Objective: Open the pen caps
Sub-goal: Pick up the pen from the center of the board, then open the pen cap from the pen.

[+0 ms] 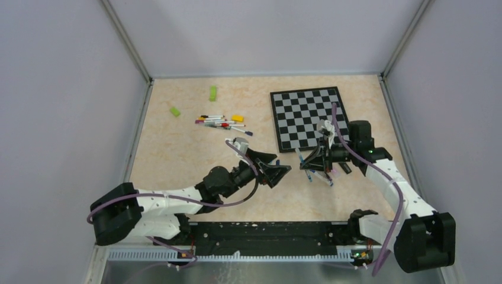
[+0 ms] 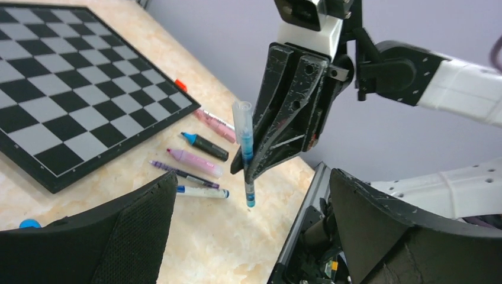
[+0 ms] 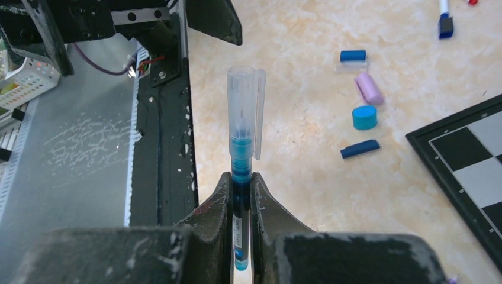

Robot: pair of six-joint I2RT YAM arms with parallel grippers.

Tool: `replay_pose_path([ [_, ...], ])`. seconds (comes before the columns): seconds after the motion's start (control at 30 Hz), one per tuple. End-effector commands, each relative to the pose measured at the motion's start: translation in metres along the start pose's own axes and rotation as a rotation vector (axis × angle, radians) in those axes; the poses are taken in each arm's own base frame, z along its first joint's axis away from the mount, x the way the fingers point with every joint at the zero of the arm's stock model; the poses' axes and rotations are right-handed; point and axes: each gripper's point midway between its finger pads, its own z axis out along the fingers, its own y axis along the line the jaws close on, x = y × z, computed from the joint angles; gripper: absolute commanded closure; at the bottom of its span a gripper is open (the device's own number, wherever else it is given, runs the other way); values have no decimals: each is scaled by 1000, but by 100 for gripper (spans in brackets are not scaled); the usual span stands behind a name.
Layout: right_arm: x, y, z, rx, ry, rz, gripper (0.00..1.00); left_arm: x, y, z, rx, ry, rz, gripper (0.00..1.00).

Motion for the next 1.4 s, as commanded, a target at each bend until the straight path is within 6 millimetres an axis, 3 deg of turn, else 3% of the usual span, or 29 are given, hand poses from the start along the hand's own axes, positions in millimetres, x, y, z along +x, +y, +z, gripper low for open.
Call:
replay_pose_path([
  [0.0, 6, 2, 1, -16, 25, -29, 100, -3, -2, 25, -23, -5, -48, 1],
  [0.27, 11, -6, 3, 9, 34, 9, 100, 11, 17, 69, -162, 9, -202, 8],
  [0.5, 12, -13, 4, 37, 33, 27, 100, 23, 46, 80, -387, 47, -259, 17],
  [0.7, 12, -18, 4, 64, 33, 51, 100, 41, 62, 86, -557, 119, -311, 32],
  [1.07, 15, -26, 7, 105, 47, 76, 100, 46, 58, 98, -596, 136, -296, 59],
  [1.23, 17, -27, 10, 111, 58, 76, 100, 51, 55, 103, -607, 165, -287, 78],
  [1.37, 18, -30, 10, 124, 65, 83, 100, 52, 54, 102, -610, 180, -274, 100],
])
